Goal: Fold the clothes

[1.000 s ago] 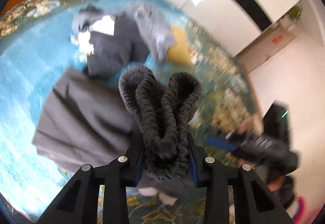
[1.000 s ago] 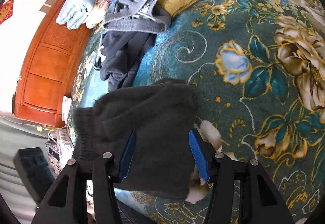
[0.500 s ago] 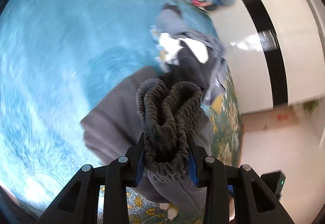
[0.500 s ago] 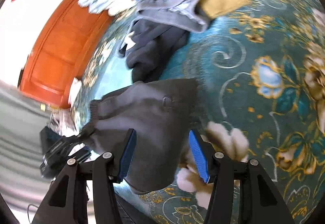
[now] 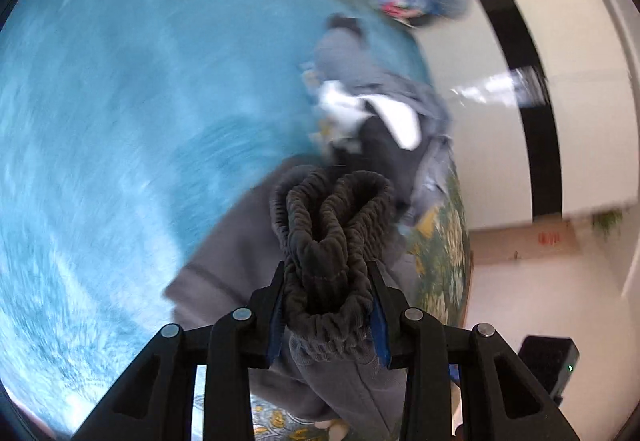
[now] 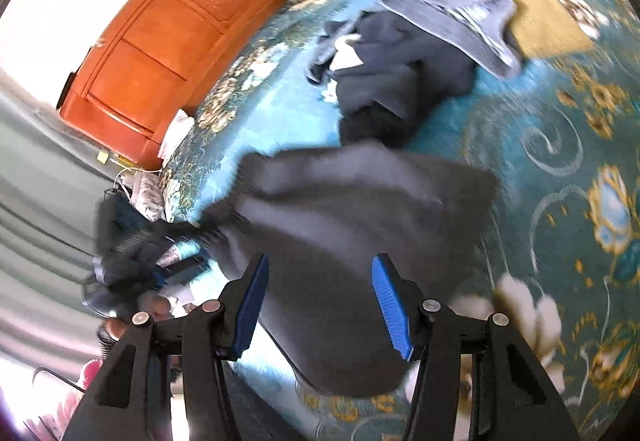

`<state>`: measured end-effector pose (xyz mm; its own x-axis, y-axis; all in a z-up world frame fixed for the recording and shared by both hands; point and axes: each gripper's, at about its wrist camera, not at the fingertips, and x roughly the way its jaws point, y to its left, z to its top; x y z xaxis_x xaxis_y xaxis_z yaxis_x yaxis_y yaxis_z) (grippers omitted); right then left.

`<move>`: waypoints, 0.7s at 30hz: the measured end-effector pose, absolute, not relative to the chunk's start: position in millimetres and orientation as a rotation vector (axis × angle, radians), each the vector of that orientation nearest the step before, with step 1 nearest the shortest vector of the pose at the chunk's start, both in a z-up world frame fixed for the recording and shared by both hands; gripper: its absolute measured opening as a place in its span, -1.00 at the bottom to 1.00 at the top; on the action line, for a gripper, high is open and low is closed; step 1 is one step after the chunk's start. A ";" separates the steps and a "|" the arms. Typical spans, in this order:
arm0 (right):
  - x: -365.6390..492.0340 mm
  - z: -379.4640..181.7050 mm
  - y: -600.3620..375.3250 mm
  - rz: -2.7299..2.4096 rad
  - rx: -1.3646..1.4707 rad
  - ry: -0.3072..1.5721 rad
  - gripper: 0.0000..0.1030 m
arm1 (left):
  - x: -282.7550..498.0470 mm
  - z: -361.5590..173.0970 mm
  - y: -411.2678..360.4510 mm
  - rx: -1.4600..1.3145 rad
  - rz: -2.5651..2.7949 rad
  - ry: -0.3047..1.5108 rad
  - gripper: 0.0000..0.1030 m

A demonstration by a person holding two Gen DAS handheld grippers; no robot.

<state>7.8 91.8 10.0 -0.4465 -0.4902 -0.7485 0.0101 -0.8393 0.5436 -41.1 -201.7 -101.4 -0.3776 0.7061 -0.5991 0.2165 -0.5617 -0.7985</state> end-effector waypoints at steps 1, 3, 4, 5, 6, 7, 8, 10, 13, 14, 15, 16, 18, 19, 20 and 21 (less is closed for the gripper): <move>3.9 7.1 87.6 -2.340 1.448 -0.664 0.07 | -37.8 -110.4 -204.7 -1.513 1.993 -1.272 -0.27; -4.9 -5.5 77.5 -2.318 1.481 -0.630 0.07 | -33.3 -121.9 -207.3 -1.540 1.986 -1.302 -0.24; -7.7 -13.0 73.8 -2.310 1.506 -0.616 0.07 | -31.8 -126.1 -207.8 -1.554 1.985 -1.307 -0.22; -10.6 -21.9 69.8 -2.305 1.536 -0.597 0.07 | -31.2 -128.8 -208.3 -1.567 1.983 -1.308 -0.19; -13.4 -30.7 65.9 -2.299 1.566 -0.579 0.07 | -32.4 -129.0 -208.1 -1.577 1.978 -1.302 -0.19; -15.7 -38.3 62.7 -2.295 1.590 -0.561 0.07 | -34.6 -128.1 -206.4 -1.588 1.975 -1.288 -0.18; -17.4 -43.8 60.8 -2.297 1.605 -0.543 0.08 | -36.6 -126.8 -203.4 -1.601 1.978 -1.267 -0.17; -20.3 -50.9 58.7 -2.296 1.625 -0.518 0.08 | -40.8 -123.7 -197.6 -1.624 1.986 -1.222 -0.14; -23.9 -54.8 58.9 -2.276 1.629 -0.502 0.24 | -41.2 -112.8 -200.1 -1.650 2.011 -1.171 -0.04; -23.5 -51.9 59.9 -2.270 1.622 -0.506 0.29 | -40.1 -108.5 -203.7 -1.640 2.022 -1.183 -0.02; -23.1 -48.9 60.9 -2.265 1.615 -0.511 0.29 | -39.0 -104.1 -207.2 -1.629 2.033 -1.195 -0.02; -22.6 -45.9 61.8 -2.259 1.608 -0.515 0.29 | -37.9 -99.8 -210.7 -1.618 2.045 -1.207 -0.01; -17.9 -34.3 68.3 -2.267 1.567 -0.552 0.29 | -36.6 -80.8 -211.4 -1.582 2.118 -1.139 -0.01; -14.9 -28.5 72.1 -2.276 1.546 -0.567 0.29 | -36.1 -69.3 -210.5 -1.560 2.163 -1.086 -0.01; -11.3 -22.6 75.0 -2.288 1.529 -0.567 0.29 | -36.0 -58.1 -205.4 -1.538 2.197 -1.011 -0.01; -6.2 -16.5 76.5 -2.301 1.514 -0.556 0.29 | -36.3 -47.5 -194.8 -1.514 2.216 -0.909 -0.01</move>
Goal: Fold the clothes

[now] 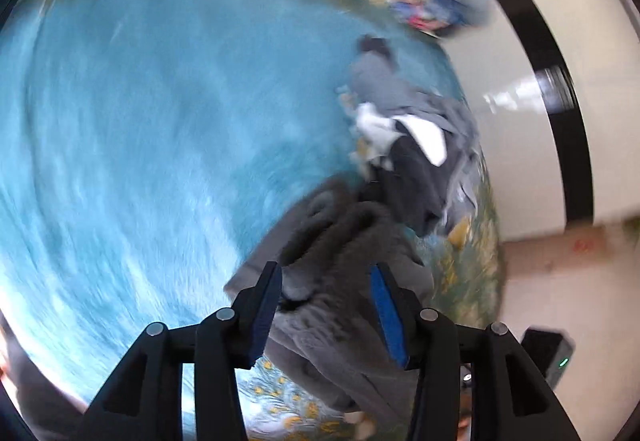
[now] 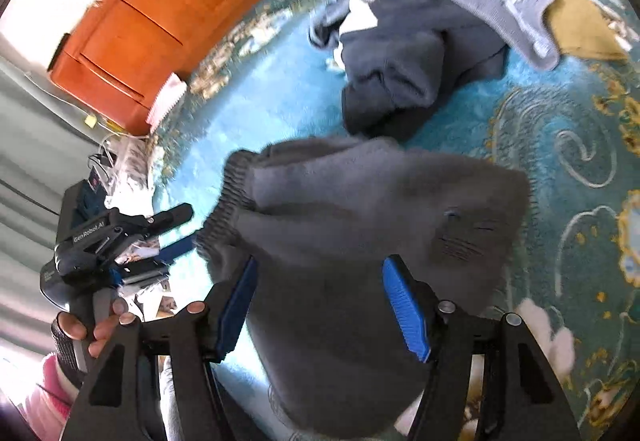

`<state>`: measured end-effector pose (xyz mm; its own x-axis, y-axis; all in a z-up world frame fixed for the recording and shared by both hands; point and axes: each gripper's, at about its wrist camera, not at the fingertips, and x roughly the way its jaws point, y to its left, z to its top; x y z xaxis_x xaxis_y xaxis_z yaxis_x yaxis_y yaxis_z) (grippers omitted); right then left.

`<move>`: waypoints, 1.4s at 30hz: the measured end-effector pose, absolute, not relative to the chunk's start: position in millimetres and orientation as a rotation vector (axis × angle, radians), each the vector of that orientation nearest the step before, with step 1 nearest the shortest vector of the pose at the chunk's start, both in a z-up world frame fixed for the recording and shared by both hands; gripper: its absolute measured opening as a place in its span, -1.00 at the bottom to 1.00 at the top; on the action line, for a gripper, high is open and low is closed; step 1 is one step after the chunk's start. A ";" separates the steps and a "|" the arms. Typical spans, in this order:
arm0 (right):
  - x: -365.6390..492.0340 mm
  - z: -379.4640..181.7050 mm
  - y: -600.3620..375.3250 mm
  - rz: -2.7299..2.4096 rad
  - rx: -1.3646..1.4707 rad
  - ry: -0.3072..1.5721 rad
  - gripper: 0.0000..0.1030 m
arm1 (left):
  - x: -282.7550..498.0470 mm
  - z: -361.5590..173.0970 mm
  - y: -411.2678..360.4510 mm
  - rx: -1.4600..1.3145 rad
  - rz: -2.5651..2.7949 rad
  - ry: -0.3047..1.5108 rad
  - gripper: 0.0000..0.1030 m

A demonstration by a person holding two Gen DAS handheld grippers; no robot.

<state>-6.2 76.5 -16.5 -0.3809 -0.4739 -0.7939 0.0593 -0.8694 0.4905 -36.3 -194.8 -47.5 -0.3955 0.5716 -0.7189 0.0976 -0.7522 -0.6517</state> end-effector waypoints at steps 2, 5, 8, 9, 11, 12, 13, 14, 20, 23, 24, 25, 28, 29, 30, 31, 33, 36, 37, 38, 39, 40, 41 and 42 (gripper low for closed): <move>2.7 -9.8 75.0 -2.316 1.498 -0.529 0.29 | -36.1 -28.2 -172.0 -1.466 2.242 -0.705 -0.01; 17.7 -3.8 71.2 -2.343 1.471 -0.495 0.29 | -31.5 -24.7 -127.4 -1.434 2.235 -0.413 -0.01; 32.6 -11.1 67.4 -2.371 1.481 -0.476 0.29 | -32.8 -46.5 -110.7 -1.506 2.200 -0.324 -0.01; 35.4 -17.0 66.4 -2.366 1.498 -0.485 0.29 | -32.8 -56.2 -110.6 -1.536 2.191 -0.329 -0.01; 38.4 -25.2 65.3 -2.358 1.518 -0.474 0.29 | -33.4 -72.8 -114.5 -1.582 2.177 -0.362 -0.01; 39.5 -29.8 64.0 -2.352 1.520 -0.461 0.29 | -33.9 -78.8 -116.7 -1.593 2.172 -0.382 -0.01; 39.3 -33.3 63.6 -2.348 1.520 -0.457 0.29 | -34.9 -81.4 -116.7 -1.594 2.169 -0.386 -0.01; 38.8 -38.5 63.0 -2.344 1.528 -0.450 0.29 | -36.3 -82.3 -114.6 -1.597 2.169 -0.372 -0.01; 37.7 -56.0 56.8 -2.345 1.544 -0.390 0.36 | -40.6 -82.2 -99.5 -1.608 2.174 -0.219 -0.01; 37.0 -51.4 60.0 -2.328 1.547 -0.403 0.38 | -35.7 -70.3 -103.0 -1.573 2.183 -0.222 -0.01; 36.0 -45.2 66.5 -2.318 1.538 -0.467 0.38 | -33.3 -65.2 -105.9 -1.550 2.183 -0.237 -0.01; 34.4 -38.9 74.1 -2.319 1.515 -0.533 0.38 | -34.4 -59.9 -107.6 -1.529 2.184 -0.255 -0.01; 24.0 -25.3 91.3 -2.350 1.470 -0.630 0.38 | -44.6 -50.1 -109.2 -1.501 2.197 -0.289 -0.01; 16.9 -23.5 95.7 -2.361 1.470 -0.644 0.38 | -49.1 -49.6 -108.8 -1.507 2.198 -0.299 -0.01; 10.4 -22.3 99.6 -2.371 1.468 -0.657 0.38 | -53.5 -50.4 -108.2 -1.520 2.193 -0.310 -0.01; 4.1 -22.4 102.6 -2.384 1.464 -0.670 0.38 | -58.2 -52.3 -107.1 -1.534 2.190 -0.316 -0.01; -9.8 -26.5 104.4 -2.409 1.461 -0.672 0.38 | -67.4 -60.5 -102.3 -1.568 2.183 -0.300 -0.01; -26.2 -45.9 102.9 -2.402 1.528 -0.680 0.38 | -76.1 -74.3 -97.5 -1.611 2.165 -0.299 -0.01; -30.7 -54.7 102.1 -2.394 1.555 -0.690 0.38 | -77.5 -77.0 -97.6 -1.618 2.161 -0.315 -0.01; -33.4 -60.8 101.7 -2.389 1.574 -0.696 0.39 | -79.2 -79.6 -98.3 -1.626 2.156 -0.334 -0.01; -33.2 -62.6 101.9 -2.391 1.575 -0.695 0.39 | -81.0 -82.3 -99.2 -1.636 2.149 -0.349 -0.01; -33.0 -64.3 102.2 -2.393 1.577 -0.694 0.39 | -82.9 -85.0 -100.3 -1.645 2.139 -0.362 -0.01; -32.9 -65.8 102.4 -2.393 1.578 -0.693 0.39 | -84.1 -86.6 -101.5 -1.650 2.130 -0.374 -0.01; -33.3 -66.7 102.7 -2.388 1.578 -0.692 0.39 | -84.5 -86.6 -102.8 -1.651 2.122 -0.385 -0.01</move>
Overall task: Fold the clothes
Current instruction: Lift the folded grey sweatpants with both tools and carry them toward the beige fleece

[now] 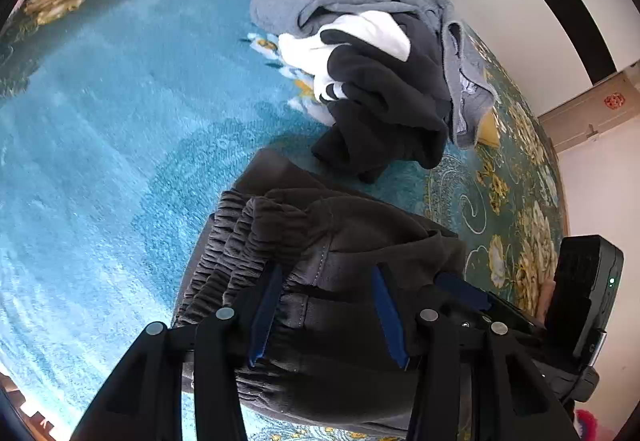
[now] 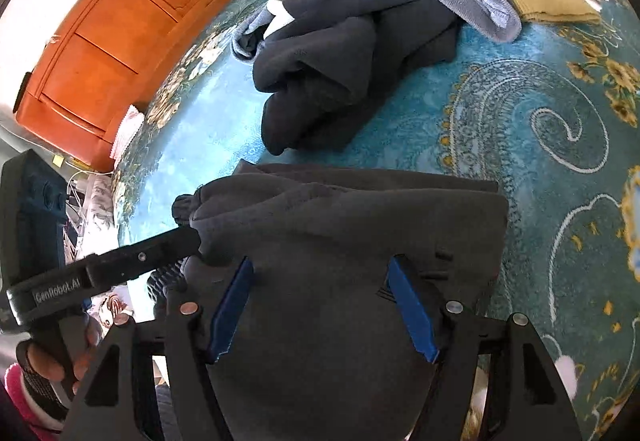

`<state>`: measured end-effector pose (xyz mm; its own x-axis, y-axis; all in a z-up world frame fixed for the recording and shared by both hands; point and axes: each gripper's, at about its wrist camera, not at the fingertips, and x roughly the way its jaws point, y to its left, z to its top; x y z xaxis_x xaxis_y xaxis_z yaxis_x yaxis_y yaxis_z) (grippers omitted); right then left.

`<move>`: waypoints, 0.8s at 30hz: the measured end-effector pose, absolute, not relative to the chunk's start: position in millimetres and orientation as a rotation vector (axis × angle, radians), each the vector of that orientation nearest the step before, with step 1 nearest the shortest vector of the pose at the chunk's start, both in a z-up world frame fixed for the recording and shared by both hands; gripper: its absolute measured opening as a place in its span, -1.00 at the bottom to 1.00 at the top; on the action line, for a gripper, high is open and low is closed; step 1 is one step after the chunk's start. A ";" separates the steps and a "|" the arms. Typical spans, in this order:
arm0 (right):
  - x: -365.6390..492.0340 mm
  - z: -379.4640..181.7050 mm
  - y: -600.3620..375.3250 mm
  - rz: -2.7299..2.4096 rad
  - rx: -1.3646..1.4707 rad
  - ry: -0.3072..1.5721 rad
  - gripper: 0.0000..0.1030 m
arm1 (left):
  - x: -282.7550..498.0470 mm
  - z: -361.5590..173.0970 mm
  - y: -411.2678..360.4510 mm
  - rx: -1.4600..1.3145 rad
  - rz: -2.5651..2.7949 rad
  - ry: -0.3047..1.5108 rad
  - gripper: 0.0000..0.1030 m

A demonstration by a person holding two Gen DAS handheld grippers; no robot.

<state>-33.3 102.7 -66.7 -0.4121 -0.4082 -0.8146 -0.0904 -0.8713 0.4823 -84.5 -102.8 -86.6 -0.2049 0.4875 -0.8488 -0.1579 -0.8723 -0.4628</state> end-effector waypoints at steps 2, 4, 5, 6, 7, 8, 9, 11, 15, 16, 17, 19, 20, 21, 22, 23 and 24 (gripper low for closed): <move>-34.2 -66.8 105.3 -2.369 1.575 -0.703 0.39 | -84.3 -84.7 -106.0 -1.644 2.107 -0.404 -0.01; -32.9 -63.2 113.9 -2.338 1.555 -0.770 0.39 | -80.8 -76.2 -111.4 -1.606 2.094 -0.412 0.00; -28.9 -58.4 121.3 -2.322 1.514 -0.828 0.39 | -79.0 -72.0 -114.1 -1.587 2.087 -0.415 0.11; -25.0 -53.6 128.8 -2.304 1.472 -0.885 0.39 | -77.3 -69.2 -118.2 -1.575 2.093 -0.407 0.22; -20.1 -49.4 136.0 -2.291 1.437 -0.932 0.39 | -75.7 -68.3 -124.0 -1.572 2.115 -0.383 0.50; -13.4 -46.1 143.1 -2.286 1.413 -0.966 0.39 | -74.1 -67.5 -129.9 -1.569 2.137 -0.359 0.70; -7.1 -43.7 149.9 -2.284 1.396 -0.994 0.39 | -73.8 -69.7 -137.7 -1.578 2.149 -0.369 0.75; 5.1 -43.6 163.0 -2.292 1.392 -1.032 0.40 | -76.6 -82.3 -158.2 -1.627 2.145 -0.476 0.80; 29.7 -68.6 185.1 -2.242 1.457 -1.162 0.59 | -81.8 -110.2 -185.7 -1.684 2.071 -0.722 0.83; 33.9 -78.1 187.0 -2.205 1.478 -1.201 0.59 | -82.9 -117.0 -187.2 -1.687 2.043 -0.764 0.84; 37.0 -84.8 187.0 -2.174 1.483 -1.233 0.59 | -84.3 -123.8 -187.1 -1.693 2.014 -0.791 0.84; 39.3 -97.7 182.0 -2.107 1.479 -1.305 0.59 | -86.0 -135.6 -185.3 -1.713 1.967 -0.819 0.85; 39.2 -103.3 179.0 -2.079 1.475 -1.335 0.59 | -86.7 -141.3 -184.1 -1.724 1.945 -0.827 0.85; 37.1 -107.3 175.1 -2.061 1.470 -1.353 0.59 | -87.2 -145.0 -183.7 -1.725 1.927 -0.840 0.87; 34.9 -111.3 171.2 -2.044 1.465 -1.371 0.59 | -87.7 -146.4 -184.2 -1.713 1.914 -0.858 0.94; 32.9 -115.5 167.7 -2.031 1.466 -1.388 0.59 | -88.1 -147.7 -184.8 -1.700 1.901 -0.877 0.99; 30.9 -120.3 164.8 -2.025 1.477 -1.402 0.59 | -88.5 -148.5 -184.9 -1.694 1.891 -0.888 0.99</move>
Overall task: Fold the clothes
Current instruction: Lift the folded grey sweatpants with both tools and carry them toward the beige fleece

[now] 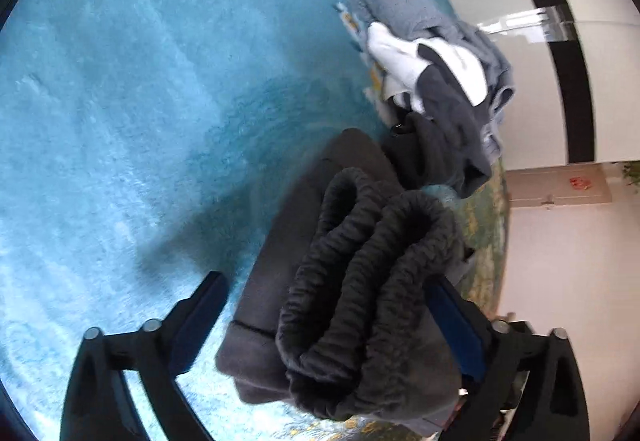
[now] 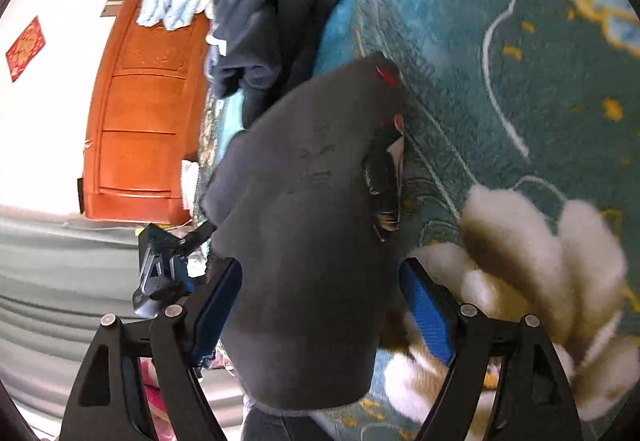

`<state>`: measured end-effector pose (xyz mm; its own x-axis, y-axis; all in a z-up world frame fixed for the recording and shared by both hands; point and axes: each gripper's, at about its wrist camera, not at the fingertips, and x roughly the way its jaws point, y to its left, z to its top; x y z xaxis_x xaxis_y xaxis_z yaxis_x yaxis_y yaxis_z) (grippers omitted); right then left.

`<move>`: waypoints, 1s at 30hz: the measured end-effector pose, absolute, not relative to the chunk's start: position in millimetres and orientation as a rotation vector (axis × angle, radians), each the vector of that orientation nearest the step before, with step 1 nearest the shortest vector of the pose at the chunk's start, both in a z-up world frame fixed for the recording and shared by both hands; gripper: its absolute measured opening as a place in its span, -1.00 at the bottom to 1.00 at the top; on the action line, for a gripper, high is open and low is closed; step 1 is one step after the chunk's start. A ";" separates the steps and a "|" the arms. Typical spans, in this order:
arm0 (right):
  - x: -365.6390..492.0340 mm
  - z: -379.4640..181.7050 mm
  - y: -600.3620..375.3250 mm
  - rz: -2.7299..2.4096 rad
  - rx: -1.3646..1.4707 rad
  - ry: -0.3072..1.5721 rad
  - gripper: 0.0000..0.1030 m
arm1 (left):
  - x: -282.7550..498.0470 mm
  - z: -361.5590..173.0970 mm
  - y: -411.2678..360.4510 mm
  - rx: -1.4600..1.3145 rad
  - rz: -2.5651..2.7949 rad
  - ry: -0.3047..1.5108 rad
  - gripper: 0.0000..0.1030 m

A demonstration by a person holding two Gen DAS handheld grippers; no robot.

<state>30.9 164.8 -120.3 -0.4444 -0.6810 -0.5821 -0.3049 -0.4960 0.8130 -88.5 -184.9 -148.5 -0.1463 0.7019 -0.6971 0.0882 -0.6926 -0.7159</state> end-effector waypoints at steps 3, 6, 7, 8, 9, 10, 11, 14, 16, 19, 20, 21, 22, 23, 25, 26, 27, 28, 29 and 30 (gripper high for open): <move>30.3 -125.0 161.8 -2.010 1.465 -1.446 0.59 | -88.1 -147.8 -182.4 -1.692 1.876 -0.883 0.99; 29.0 -125.9 161.0 -2.002 1.469 -1.471 0.57 | -84.3 -146.4 -176.8 -1.676 1.858 -0.846 0.97; 28.9 -126.0 161.1 -2.002 1.474 -1.476 0.52 | -82.8 -145.2 -175.6 -1.670 1.864 -0.828 0.94; 29.1 -125.9 161.8 -2.003 1.480 -1.480 0.43 | -81.4 -144.2 -175.5 -1.666 1.871 -0.818 0.88; 29.2 -125.9 162.2 -2.005 1.488 -1.483 0.40 | -80.0 -143.4 -176.1 -1.663 1.875 -0.819 0.85; 29.1 -125.9 162.2 -2.007 1.496 -1.486 0.34 | -78.6 -142.7 -176.7 -1.659 1.878 -0.820 0.78; 29.5 -125.9 162.3 -2.009 1.502 -1.490 0.28 | -77.1 -141.5 -177.1 -1.656 1.881 -0.822 0.69; 30.6 -123.7 163.5 -2.018 1.518 -1.488 0.16 | -71.8 -132.0 -172.5 -1.650 1.913 -0.757 0.50; 29.6 -119.5 162.5 -2.028 1.531 -1.470 0.03 | -68.8 -124.2 -169.2 -1.652 1.939 -0.709 0.39; 27.2 -109.0 160.5 -2.048 1.539 -1.426 -0.10 | -62.7 -108.5 -168.3 -1.637 1.970 -0.695 0.28; 26.2 -104.5 160.2 -2.055 1.537 -1.410 -0.12 | -59.8 -102.8 -168.6 -1.630 1.979 -0.693 0.27; 25.5 -99.9 159.9 -2.059 1.532 -1.395 -0.13 | -56.5 -96.8 -169.2 -1.624 1.987 -0.692 0.26; 25.1 -95.3 159.6 -2.058 1.522 -1.384 -0.14 | -52.3 -90.0 -170.7 -1.616 1.998 -0.694 0.26; 24.8 -90.6 159.3 -2.057 1.512 -1.373 -0.15 | -47.0 -82.5 -173.4 -1.608 2.013 -0.699 0.25; 24.6 -82.5 157.2 -2.052 1.495 -1.345 -0.16 | -35.8 -68.9 -183.2 -1.588 2.044 -0.719 0.25; 25.2 -78.0 155.0 -2.046 1.487 -1.327 -0.16 | -30.0 -62.4 -187.2 -1.577 2.062 -0.728 0.25; 26.1 -73.3 152.8 -2.037 1.477 -1.311 -0.16 | -24.4 -55.6 -189.9 -1.564 2.082 -0.733 0.25; 27.8 -70.0 151.4 -2.029 1.467 -1.300 -0.16 | -20.3 -49.5 -193.8 -1.553 2.098 -0.732 0.25; 29.6 -66.8 150.0 -2.021 1.457 -1.290 -0.16 | -18.1 -44.4 -199.2 -1.544 2.110 -0.726 0.25; 31.2 -63.7 148.5 -2.015 1.447 -1.280 -0.16 | -15.8 -39.2 -204.7 -1.536 2.122 -0.719 0.25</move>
